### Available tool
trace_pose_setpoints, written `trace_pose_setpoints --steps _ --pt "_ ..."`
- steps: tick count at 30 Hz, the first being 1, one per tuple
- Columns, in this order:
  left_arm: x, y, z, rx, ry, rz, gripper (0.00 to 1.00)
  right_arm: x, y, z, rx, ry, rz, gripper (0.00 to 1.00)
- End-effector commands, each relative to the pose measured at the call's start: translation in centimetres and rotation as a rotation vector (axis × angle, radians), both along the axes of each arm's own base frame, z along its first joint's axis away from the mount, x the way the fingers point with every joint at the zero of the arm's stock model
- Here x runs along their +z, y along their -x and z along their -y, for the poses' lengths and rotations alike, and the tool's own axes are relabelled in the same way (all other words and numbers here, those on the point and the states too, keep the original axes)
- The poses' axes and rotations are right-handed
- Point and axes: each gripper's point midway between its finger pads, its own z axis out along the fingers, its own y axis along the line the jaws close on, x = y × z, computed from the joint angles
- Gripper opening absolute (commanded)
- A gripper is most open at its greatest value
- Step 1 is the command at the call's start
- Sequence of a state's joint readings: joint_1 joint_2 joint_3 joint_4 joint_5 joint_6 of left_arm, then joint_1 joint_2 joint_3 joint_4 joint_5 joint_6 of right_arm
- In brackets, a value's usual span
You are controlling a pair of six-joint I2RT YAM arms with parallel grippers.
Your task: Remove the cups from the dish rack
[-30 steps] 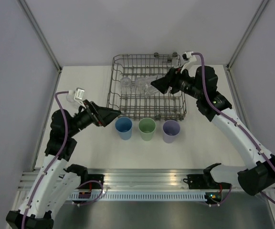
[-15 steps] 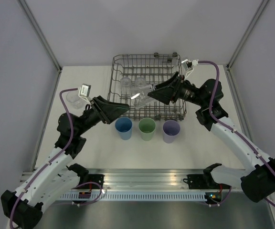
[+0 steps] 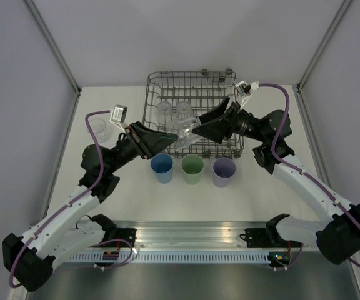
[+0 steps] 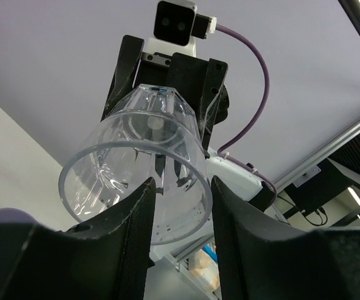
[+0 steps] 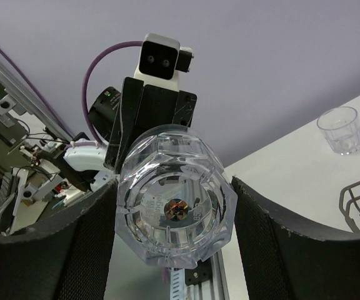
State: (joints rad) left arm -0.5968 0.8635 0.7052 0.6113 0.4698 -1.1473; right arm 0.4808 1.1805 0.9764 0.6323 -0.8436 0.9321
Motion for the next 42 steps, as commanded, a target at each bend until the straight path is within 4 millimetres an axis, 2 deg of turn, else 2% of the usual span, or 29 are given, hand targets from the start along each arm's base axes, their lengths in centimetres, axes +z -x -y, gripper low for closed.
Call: trace_pose_setpoints --steps 1,2,3,5,6,11,15,16,17,18,19,20,21,22,23,24,25,26,27,29,30,31,34,35,37,38,40,41,42 --pt "2.9 0.8 -0.3 0.004 0.058 0.090 0.46 1.2 0.9 0.0 0.026 -0.034 0.081 0.40" --pt "3.0 0.9 -0.2 0.000 0.057 0.094 0.45 1.1 0.8 0.0 0.025 -0.033 0.079 0.40" --pt "3.1 1.0 -0.1 -0.005 0.055 0.101 0.39 1.0 0.8 -0.1 0.025 -0.032 0.080 0.40" --pt "3.1 0.8 0.2 -0.008 0.044 0.100 0.20 0.8 0.8 -0.2 0.029 -0.029 0.076 0.40" --pt "3.2 0.8 0.3 -0.008 0.036 0.103 0.03 0.7 0.9 -0.2 0.028 -0.028 0.078 0.40" --pt "2.9 0.6 0.3 0.016 -0.007 0.107 0.02 0.0 0.5 -0.1 0.000 0.000 0.084 0.42" --pt "2.3 0.1 -0.1 0.073 -0.075 0.103 0.02 -0.7 -0.1 0.1 -0.054 0.045 0.100 0.98" --pt "1.9 -0.5 -0.2 0.104 -0.106 0.089 0.02 -1.4 -0.6 0.2 -0.084 0.076 0.065 0.98" --pt "2.7 -0.6 -0.6 0.142 -0.139 0.138 0.02 -1.6 -1.1 0.4 -0.119 0.103 0.069 0.98" --pt "0.7 -1.7 -0.8 0.190 -0.224 0.062 0.02 -1.5 -2.0 0.7 -0.183 0.143 0.117 0.98" --pt "1.4 -2.1 -1.3 0.225 -0.250 0.065 0.02 -3.5 -3.5 1.4 -0.272 0.225 0.042 0.98" --pt "0.8 -2.8 -1.6 0.268 -0.315 0.083 0.02 -4.0 -4.2 2.1 -0.335 0.264 0.036 0.98" --pt "-1.7 -3.4 -2.0 0.291 -0.415 0.011 0.02 -4.3 -5.0 2.8 -0.391 0.310 0.061 0.98" --pt "-1.0 -4.2 -2.8 0.358 -0.439 0.007 0.02 -6.0 -5.3 3.5 -0.426 0.377 0.008 0.98" --pt "-1.8 -4.7 -3.3 0.390 -0.509 0.016 0.02 -6.5 -6.0 4.4 -0.495 0.404 -0.003 0.98" --pt "-4.0 -5.7 -3.8 0.423 -0.608 -0.042 0.02 -7.4 -6.1 4.8 -0.508 0.445 -0.003 0.98" --pt "-3.5 -6.0 -4.5 0.455 -0.647 -0.046 0.02 -7.7 -6.0 5.1 -0.519 0.459 -0.003 0.98" --pt "-4.2 -6.7 -5.0 0.484 -0.719 -0.045 0.02 -7.7 -5.8 5.4 -0.530 0.466 0.003 0.98" --pt "-5.6 -8.3 -5.6 0.543 -0.794 -0.084 0.02 -8.0 -5.7 5.5 -0.530 0.476 0.001 0.98" --pt "-6.8 -8.9 -7.3 0.599 -0.939 -0.134 0.02 -8.0 -5.2 6.0 -0.539 0.488 0.011 0.98" --pt "-8.2 -10.1 -8.2 0.652 -1.021 -0.174 0.02 -8.2 -5.1 6.2 -0.541 0.497 0.005 0.98" --pt "-8.4 -10.1 -9.0 0.671 -1.071 -0.196 0.02 -8.2 -4.9 6.4 -0.546 0.501 0.011 0.98" --pt "-9.8 -11.5 -10.4 0.712 -1.177 -0.253 0.02 -7.7 -4.5 7.0 -0.562 0.503 0.018 0.98" --pt "-10.7 -11.8 -11.4 0.716 -1.225 -0.289 0.02 -7.5 -4.3 7.1 -0.564 0.498 0.021 0.98" --pt "-11.9 -13.0 -11.8 0.701 -1.278 -0.325 0.02 -7.5 -3.8 7.1 -0.550 0.495 0.019 0.98" --pt "-12.5 -13.5 -13.1 0.713 -1.303 -0.362 0.02 -7.6 -3.7 7.1 -0.546 0.497 0.017 0.98" --pt "-12.9 -14.5 -13.8 0.708 -1.317 -0.395 0.02 -7.9 -3.4 7.2 -0.542 0.504 0.010 0.98" --pt "-13.9 -15.4 -15.0 0.713 -1.346 -0.435 0.02 -7.8 -3.3 7.3 -0.543 0.502 0.012 0.98" --pt "-14.4 -15.9 -15.2 0.700 -1.350 -0.452 0.02 -8.0 -3.1 7.3 -0.537 0.504 0.008 0.98"
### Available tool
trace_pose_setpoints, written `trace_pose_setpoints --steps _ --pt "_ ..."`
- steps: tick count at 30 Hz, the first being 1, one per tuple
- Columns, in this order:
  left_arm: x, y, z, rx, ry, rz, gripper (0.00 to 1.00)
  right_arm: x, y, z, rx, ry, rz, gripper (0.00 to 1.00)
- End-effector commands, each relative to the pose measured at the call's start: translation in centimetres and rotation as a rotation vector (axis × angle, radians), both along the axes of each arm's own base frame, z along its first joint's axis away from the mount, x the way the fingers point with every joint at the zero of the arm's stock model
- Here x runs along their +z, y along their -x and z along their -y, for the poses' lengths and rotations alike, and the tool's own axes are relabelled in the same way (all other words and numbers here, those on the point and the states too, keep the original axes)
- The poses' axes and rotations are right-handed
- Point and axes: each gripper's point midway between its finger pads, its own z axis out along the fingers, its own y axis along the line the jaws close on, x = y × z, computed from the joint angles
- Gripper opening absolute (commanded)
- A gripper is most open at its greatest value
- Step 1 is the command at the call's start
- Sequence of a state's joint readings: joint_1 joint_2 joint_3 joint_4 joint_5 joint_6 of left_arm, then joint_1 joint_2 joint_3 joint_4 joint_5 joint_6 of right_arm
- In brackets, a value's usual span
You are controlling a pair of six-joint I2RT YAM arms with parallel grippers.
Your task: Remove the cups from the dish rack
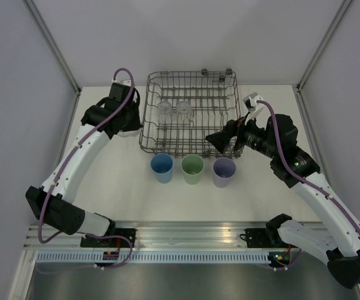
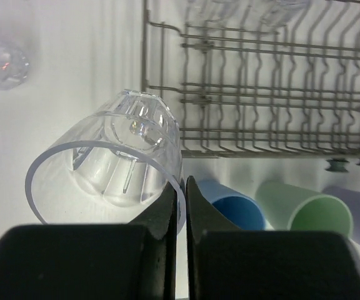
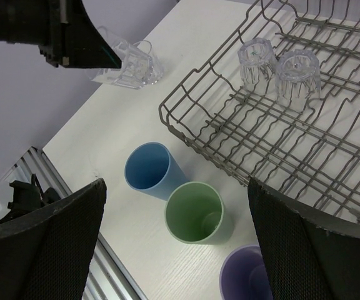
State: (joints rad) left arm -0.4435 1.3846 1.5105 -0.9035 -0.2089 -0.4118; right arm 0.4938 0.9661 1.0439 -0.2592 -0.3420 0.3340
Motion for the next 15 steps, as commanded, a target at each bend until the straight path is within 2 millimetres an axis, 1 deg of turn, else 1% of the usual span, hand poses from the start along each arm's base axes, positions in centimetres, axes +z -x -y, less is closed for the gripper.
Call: trace_pose_setpoints --steps 1,2,4,5,6,8,9,11,12,13,15 --pt "0.8 -1.7 -2.9 0.015 -0.065 -0.018 0.02 0.5 0.7 0.5 0.000 0.007 0.027 0.98" --pt "-0.6 -2.7 -3.6 0.024 -0.086 -0.063 0.02 0.5 0.7 0.5 0.002 0.006 0.024 0.98" --pt "-1.0 -3.6 -4.2 0.022 -0.093 -0.089 0.02 0.5 0.9 0.5 0.004 0.000 0.024 0.98" --pt "-1.7 -4.2 -4.7 0.031 -0.098 -0.113 0.02 0.5 0.9 0.5 0.007 0.000 0.022 0.98" --pt "-2.5 -5.0 -4.6 0.021 -0.099 -0.149 0.02 0.6 1.0 0.5 0.010 -0.002 0.023 0.98" --pt "-3.5 -6.1 -5.2 0.022 -0.113 -0.184 0.02 0.8 1.2 0.4 0.020 -0.008 0.028 0.98" --pt "-4.3 -6.9 -5.3 0.022 -0.125 -0.220 0.02 0.9 1.3 0.3 0.023 -0.011 0.031 0.98" --pt "-4.8 -7.7 -6.0 0.031 -0.141 -0.241 0.02 0.9 1.4 0.2 0.035 -0.014 0.033 0.98" --pt "-5.5 -8.5 -6.2 0.034 -0.148 -0.263 0.02 1.0 1.5 0.2 0.038 -0.018 0.035 0.98" --pt "-5.8 -8.9 -6.8 0.040 -0.153 -0.273 0.02 0.9 1.5 0.1 0.039 -0.017 0.033 0.98" --pt "-6.9 -9.8 -7.3 0.044 -0.160 -0.298 0.02 0.9 1.6 0.1 0.046 -0.021 0.033 0.98"
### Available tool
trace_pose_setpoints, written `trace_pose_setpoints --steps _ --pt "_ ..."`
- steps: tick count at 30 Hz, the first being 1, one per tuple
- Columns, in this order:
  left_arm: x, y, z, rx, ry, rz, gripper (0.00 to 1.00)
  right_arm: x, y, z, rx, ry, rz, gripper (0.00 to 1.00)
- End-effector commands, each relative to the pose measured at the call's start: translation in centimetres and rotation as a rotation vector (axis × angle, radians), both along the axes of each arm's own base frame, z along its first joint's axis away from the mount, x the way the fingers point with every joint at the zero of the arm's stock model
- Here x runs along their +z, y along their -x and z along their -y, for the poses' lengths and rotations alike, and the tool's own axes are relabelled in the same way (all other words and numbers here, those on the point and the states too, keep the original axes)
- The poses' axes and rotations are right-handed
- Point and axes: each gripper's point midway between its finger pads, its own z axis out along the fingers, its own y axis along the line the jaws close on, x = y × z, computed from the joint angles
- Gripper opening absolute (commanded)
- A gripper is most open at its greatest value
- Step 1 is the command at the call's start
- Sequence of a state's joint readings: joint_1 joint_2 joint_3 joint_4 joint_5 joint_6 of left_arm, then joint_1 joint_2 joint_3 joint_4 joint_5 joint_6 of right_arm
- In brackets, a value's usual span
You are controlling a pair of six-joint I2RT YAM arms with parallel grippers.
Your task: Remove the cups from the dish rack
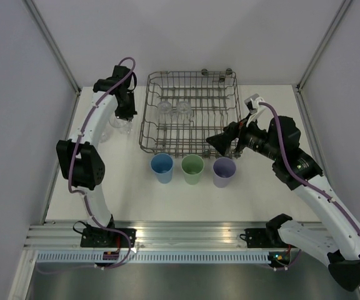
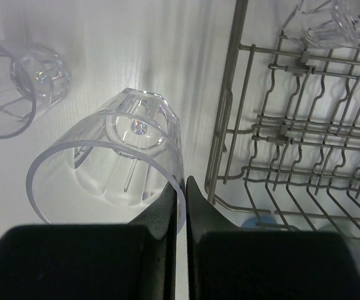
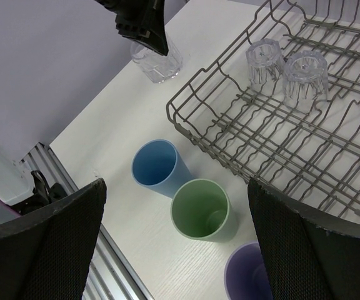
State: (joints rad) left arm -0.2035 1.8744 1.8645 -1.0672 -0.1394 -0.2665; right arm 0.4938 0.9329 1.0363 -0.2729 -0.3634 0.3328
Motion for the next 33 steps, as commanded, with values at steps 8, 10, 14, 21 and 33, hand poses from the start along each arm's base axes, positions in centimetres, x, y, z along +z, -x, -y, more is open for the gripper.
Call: trace_pose_setpoints --steps 8,10,14,21,33 --pt "-3.9 -2.1 -2.0 -0.056 -0.007 -0.108 0.02 0.1 0.6 -0.4 0.039 -0.023 0.017 0.98" --pt "-5.4 -2.3 -2.2 -0.058 -0.016 -0.142 0.02 0.0 0.5 -0.5 0.042 -0.021 0.016 0.98" --pt "-7.4 -2.4 -2.7 -0.057 -0.022 -0.183 0.02 -0.1 0.5 -0.5 0.040 -0.026 0.020 0.98" --pt "-8.4 -2.6 -3.2 -0.067 -0.025 -0.196 0.02 -0.1 0.6 -0.4 0.041 -0.024 0.023 0.98" --pt "-9.2 -3.6 -3.2 -0.079 -0.025 -0.195 0.02 -0.2 0.7 -0.5 0.045 -0.027 0.024 0.98"
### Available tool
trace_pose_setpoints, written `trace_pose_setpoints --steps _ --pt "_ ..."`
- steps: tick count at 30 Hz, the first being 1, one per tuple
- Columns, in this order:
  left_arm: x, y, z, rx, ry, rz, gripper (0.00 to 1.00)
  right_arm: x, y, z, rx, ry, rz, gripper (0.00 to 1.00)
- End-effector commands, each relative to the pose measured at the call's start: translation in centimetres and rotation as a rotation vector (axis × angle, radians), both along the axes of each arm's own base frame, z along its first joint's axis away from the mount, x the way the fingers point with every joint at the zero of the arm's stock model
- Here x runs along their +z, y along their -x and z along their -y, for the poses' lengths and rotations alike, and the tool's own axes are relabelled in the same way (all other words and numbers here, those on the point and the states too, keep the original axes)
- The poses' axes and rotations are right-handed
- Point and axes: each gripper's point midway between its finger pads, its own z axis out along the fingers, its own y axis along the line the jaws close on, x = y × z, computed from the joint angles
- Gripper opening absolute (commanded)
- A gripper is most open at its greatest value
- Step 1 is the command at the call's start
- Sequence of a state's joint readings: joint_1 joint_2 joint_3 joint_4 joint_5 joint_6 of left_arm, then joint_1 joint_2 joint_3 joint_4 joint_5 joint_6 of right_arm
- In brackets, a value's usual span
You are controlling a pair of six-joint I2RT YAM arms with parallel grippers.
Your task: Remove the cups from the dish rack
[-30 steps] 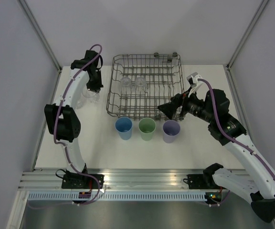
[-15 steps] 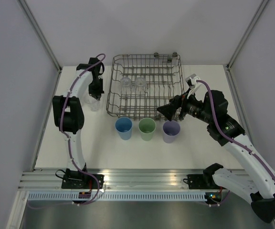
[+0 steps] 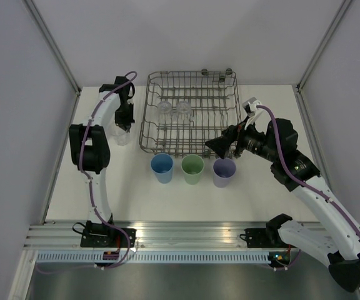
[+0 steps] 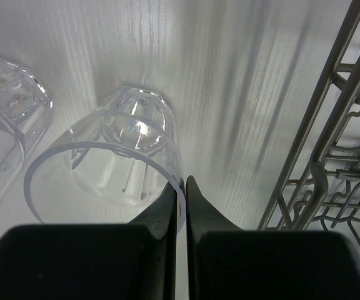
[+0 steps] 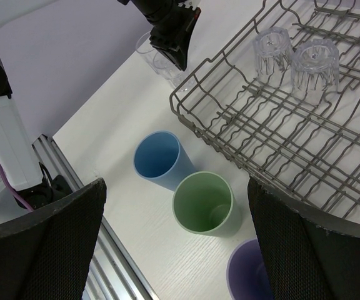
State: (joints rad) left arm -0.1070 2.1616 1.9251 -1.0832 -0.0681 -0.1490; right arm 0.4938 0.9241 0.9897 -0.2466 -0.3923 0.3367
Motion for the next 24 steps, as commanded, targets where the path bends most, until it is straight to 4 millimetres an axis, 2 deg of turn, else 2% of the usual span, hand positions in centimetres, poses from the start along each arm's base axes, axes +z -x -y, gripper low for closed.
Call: trace_pose_setpoints --steps 1,11,16,17,20,24 --pt "1.0 -1.9 -0.1 -0.041 -0.004 0.060 0.03 1.0 0.3 -0.2 0.017 -0.026 0.037 0.98" --pt "1.3 -2.9 -0.3 -0.050 -0.019 0.078 0.05 1.0 0.6 -0.3 0.035 -0.028 0.039 0.98" --pt "1.3 -2.9 -0.1 -0.056 -0.005 0.076 0.12 0.8 0.5 -0.4 0.038 -0.028 0.034 0.98" --pt "1.4 -2.9 0.0 -0.053 -0.004 0.077 0.13 0.8 0.5 -0.4 0.038 -0.027 0.036 0.98" --pt "1.8 -2.8 -0.3 -0.046 -0.016 0.081 0.32 1.0 0.6 -0.4 0.041 -0.029 0.039 0.98" --pt "2.9 -2.7 -0.1 -0.046 -0.004 0.104 0.41 0.9 0.6 -0.5 0.043 -0.029 0.038 0.98"
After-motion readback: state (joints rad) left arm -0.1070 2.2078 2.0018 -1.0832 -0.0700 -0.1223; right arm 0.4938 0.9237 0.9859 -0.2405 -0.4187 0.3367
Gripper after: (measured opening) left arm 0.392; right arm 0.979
